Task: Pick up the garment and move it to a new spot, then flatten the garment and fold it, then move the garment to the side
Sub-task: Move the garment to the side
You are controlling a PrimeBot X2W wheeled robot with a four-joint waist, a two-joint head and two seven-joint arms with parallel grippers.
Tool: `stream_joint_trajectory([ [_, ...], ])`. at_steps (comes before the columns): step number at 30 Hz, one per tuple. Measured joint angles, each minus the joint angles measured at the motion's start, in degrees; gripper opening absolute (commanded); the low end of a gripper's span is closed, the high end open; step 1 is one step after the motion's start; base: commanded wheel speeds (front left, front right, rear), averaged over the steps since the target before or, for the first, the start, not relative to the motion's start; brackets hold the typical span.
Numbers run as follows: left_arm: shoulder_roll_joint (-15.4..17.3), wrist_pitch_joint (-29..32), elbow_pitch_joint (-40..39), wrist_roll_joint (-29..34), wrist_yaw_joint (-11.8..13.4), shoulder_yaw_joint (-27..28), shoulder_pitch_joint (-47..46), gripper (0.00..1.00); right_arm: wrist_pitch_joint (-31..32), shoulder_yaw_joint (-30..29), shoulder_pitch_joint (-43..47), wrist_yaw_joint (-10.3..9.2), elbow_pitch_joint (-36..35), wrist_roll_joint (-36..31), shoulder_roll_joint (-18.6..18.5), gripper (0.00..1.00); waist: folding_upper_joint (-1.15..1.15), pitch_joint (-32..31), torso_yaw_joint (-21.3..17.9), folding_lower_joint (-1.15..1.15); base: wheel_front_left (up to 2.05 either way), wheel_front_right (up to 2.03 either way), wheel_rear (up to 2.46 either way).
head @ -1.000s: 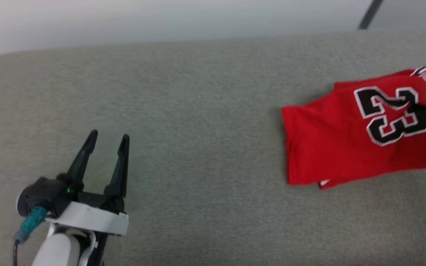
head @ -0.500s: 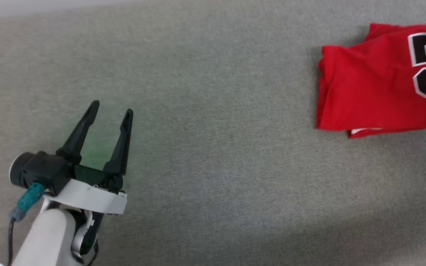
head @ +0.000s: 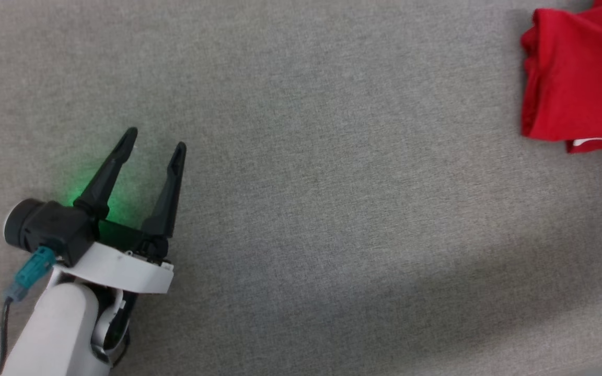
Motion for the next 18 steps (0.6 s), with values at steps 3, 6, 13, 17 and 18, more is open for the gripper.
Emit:
stream_joint_trajectory([
  [3, 0.30, -0.02, -0.18, -0.24, 0.00, -0.54, -0.70, 1.00, -1.51, 0.74, -2.17, 0.00, 4.87, -2.92, 0.96, 0.00, 0.00, 1.35, 0.17, 0.00, 0.00, 0.00, 0.00],
  [6, 0.31, -0.03, -0.31, -0.37, 0.00, -0.77, -0.97, 1.00, -2.38, 0.68, -3.07, 0.00, 7.12, -3.82, 2.08, 0.00, 0.00, 1.84, 0.41, 0.00, 0.00, 0.00, 0.00],
  [13, 0.15, -0.04, -0.32, -0.74, -0.15, -1.74, -1.99, 1.00, -6.13, -0.44, -5.10, 0.00, 14.68, -7.27, 4.70, 0.00, 0.00, 2.80, 1.82, 0.00, 0.00, 0.00, 0.00],
  [17, -0.19, -0.09, -0.24, -0.99, -0.18, -1.90, -2.24, 1.00, -8.12, -1.88, -5.67, 0.00, 18.20, -8.91, 6.77, 0.32, 0.00, 2.99, 2.50, 0.00, 0.00, 0.00, 0.00],
  [18, -0.30, -0.09, -0.16, -1.10, -0.18, -1.91, -2.25, 1.00, -8.53, -2.14, -5.81, 0.00, 18.93, -9.29, 7.10, 0.39, 0.00, 2.92, 2.63, 0.00, 0.00, 0.00, 0.00],
])
